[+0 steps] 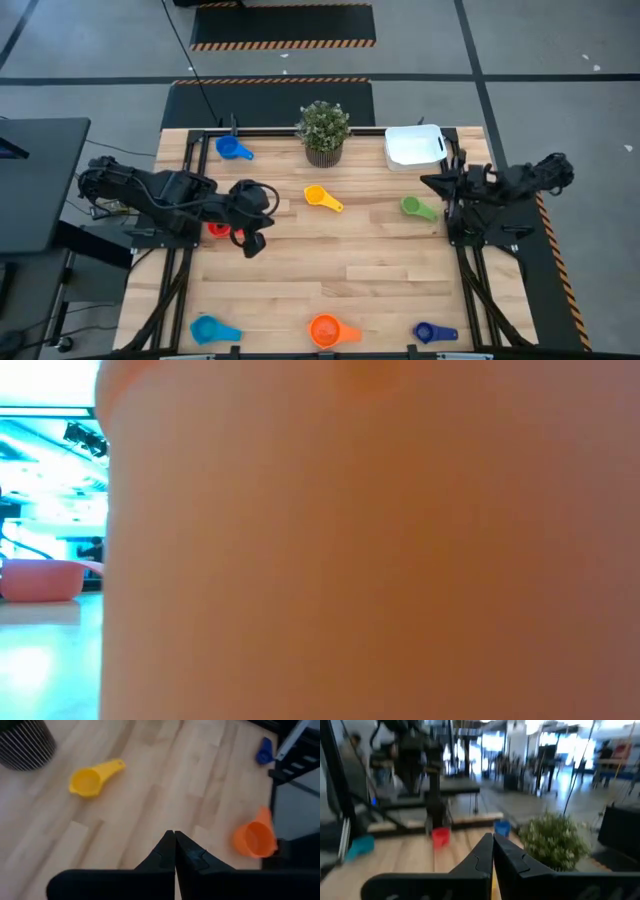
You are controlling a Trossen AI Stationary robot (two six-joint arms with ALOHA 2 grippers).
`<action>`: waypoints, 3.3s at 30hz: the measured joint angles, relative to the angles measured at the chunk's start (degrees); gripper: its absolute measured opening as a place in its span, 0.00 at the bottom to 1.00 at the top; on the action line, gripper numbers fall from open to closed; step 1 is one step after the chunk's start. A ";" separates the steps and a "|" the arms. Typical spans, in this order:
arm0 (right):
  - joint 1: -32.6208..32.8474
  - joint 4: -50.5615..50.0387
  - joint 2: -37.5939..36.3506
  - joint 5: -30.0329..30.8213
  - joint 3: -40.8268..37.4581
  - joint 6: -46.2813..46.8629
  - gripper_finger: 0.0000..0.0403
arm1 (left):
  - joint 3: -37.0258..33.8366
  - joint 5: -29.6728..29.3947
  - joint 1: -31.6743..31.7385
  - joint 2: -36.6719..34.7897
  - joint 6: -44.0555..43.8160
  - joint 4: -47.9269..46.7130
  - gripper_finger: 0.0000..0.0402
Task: Nest measuring cups in basket
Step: Prepare the orange measuring cup
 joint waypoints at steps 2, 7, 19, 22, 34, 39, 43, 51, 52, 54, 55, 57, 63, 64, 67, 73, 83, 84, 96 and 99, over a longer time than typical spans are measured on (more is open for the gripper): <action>0.00 -4.37 2.54 -0.43 3.53 1.45 0.04 | 0.00 1.92 0.06 -0.07 -2.61 0.01 0.04; 0.02 -6.68 8.45 -0.74 9.73 1.67 0.04 | 0.00 6.03 0.17 -0.09 -9.55 0.08 0.11; 0.00 -9.46 18.46 2.21 17.36 -3.80 0.04 | 0.00 9.45 0.17 -0.04 -16.11 0.21 0.33; 0.00 -9.28 19.74 2.28 18.34 -3.08 0.04 | 0.02 9.78 -0.18 1.08 -16.09 1.37 0.34; -0.05 -9.44 22.73 2.28 18.82 -1.41 0.04 | -0.02 10.79 -5.73 13.35 -9.70 6.84 0.34; -0.05 -11.56 24.23 1.76 18.82 -2.08 0.04 | -0.02 10.86 -7.68 19.53 -9.18 12.93 0.34; -0.05 -13.04 25.62 -1.57 18.82 0.24 0.04 | -0.02 10.85 -8.75 23.47 -9.12 17.02 0.34; 0.59 -16.09 28.09 -23.02 18.77 -2.23 0.04 | -0.02 10.86 -11.13 28.67 -9.23 22.32 0.34; 0.73 -16.03 28.12 -26.62 18.77 -2.33 0.04 | -0.02 10.86 -11.43 29.02 -9.45 22.90 0.34; 0.83 -16.08 28.30 -32.11 18.77 -1.82 0.04 | -0.04 10.85 -11.94 29.87 -10.12 24.60 0.34; 0.85 -16.08 28.42 -33.77 18.77 -0.97 0.04 | -0.04 10.81 -12.08 30.28 -10.95 26.09 0.34; 0.83 -16.41 28.50 -35.53 18.77 0.72 0.04 | -0.04 10.60 -12.28 31.23 -11.91 28.81 0.34; 0.83 -20.42 28.59 -35.43 18.77 1.80 0.04 | -0.04 10.46 -13.13 34.82 -11.29 36.13 0.34; 0.83 -20.44 28.57 -35.43 18.77 1.80 0.04 | -0.04 10.49 -13.16 35.38 -11.47 36.41 0.34; 0.83 -21.11 28.57 -35.45 18.77 1.68 0.04 | -0.04 10.14 -13.18 36.70 -12.00 37.47 0.34; 0.83 -21.61 28.46 -35.45 18.77 0.63 0.04 | -0.04 9.55 -13.18 38.74 -12.46 37.86 0.34; 0.83 -21.87 28.46 -35.23 18.77 0.07 0.04 | -0.04 9.59 -13.44 40.53 -12.67 38.96 0.34; 0.83 -21.92 28.46 -35.23 18.77 0.07 0.04 | -0.04 9.33 -13.44 40.54 -12.67 38.95 0.34; 0.83 -21.98 28.46 -35.21 18.77 0.06 0.04 | -0.04 8.34 -13.96 40.89 -12.61 39.08 0.34; 0.82 -21.99 28.46 -35.21 18.77 0.07 0.04 | -0.09 8.22 -14.48 41.89 -12.69 39.05 0.34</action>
